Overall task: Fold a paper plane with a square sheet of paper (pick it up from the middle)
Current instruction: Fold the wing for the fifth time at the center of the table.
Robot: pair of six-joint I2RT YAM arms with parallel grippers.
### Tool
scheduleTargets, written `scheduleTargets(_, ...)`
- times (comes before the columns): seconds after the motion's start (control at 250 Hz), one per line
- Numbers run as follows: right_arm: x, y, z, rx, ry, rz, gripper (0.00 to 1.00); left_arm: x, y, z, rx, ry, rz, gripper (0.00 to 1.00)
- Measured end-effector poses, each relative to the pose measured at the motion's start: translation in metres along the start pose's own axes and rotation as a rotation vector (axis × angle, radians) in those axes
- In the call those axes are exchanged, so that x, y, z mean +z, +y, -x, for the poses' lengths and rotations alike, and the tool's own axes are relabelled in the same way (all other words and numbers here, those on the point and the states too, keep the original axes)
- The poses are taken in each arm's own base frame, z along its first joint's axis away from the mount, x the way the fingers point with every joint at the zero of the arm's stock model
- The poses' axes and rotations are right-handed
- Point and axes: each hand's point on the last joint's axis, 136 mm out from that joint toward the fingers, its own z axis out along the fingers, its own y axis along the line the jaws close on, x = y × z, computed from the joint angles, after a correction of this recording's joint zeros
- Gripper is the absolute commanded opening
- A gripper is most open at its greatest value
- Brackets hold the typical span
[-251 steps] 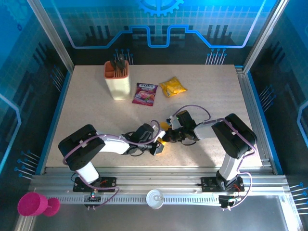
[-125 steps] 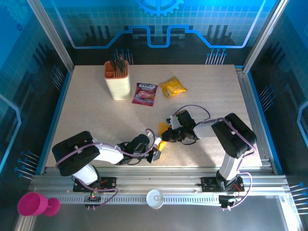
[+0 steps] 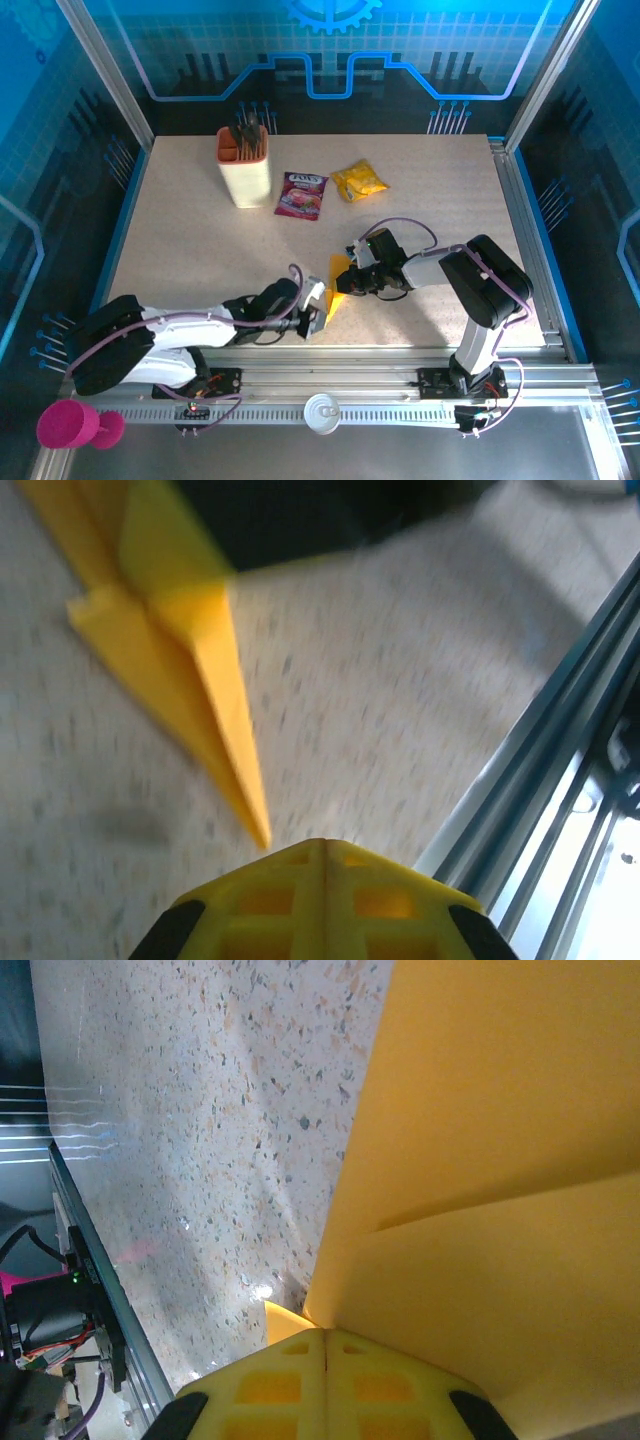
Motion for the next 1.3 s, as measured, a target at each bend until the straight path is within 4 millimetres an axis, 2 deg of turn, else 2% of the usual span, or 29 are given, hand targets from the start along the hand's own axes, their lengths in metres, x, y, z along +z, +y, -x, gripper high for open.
scheduleTargets(0.096, 0.0, 0.0, 0.0, 0.001, 0.002, 0.005, 0.0, 0.004, -0.007, 0.03, 0.025, -0.037, -0.017, 0.0)
scheduleTargets(0.204, 0.0, 0.0, 0.0, 0.004, 0.003, 0.011, 0.0, 0.017, -0.011, 0.04, 0.057, -0.015, -0.031, 0.0)
scheduleTargets(0.276, 0.0, 0.0, 0.0, 0.004, 0.003, 0.011, 0.0, 0.027, -0.008, 0.036, 0.067, 0.025, -0.033, 0.0)
scheduleTargets(0.399, 0.0, 0.0, 0.0, 0.007, 0.003, 0.012, 0.0, 0.04, 0.002, 0.017, 0.065, 0.102, -0.023, 0.0)
scheduleTargets(0.679, -0.002, 0.003, 0.002, 0.017, 0.01, 0.005, 0.0, 0.048, 0.024, -0.008, 0.044, 0.162, 0.01, 0.0)
scheduleTargets(0.907, -0.009, 0.008, 0.005, -0.009, 0.003, -0.054, 0.02, 0.051, 0.024, -0.005, 0.032, 0.122, -0.027, 0.0)
scheduleTargets(1.19, -0.049, 0.046, 0.019, -0.126, -0.105, -0.045, 0.01, 0.053, 0.022, -0.002, 0.015, 0.091, -0.055, 0.0)
scheduleTargets(1.298, -0.05, 0.041, 0.012, -0.126, -0.104, -0.05, 0.0, 0.053, 0.023, -0.002, 0.015, 0.085, -0.057, 0.0)
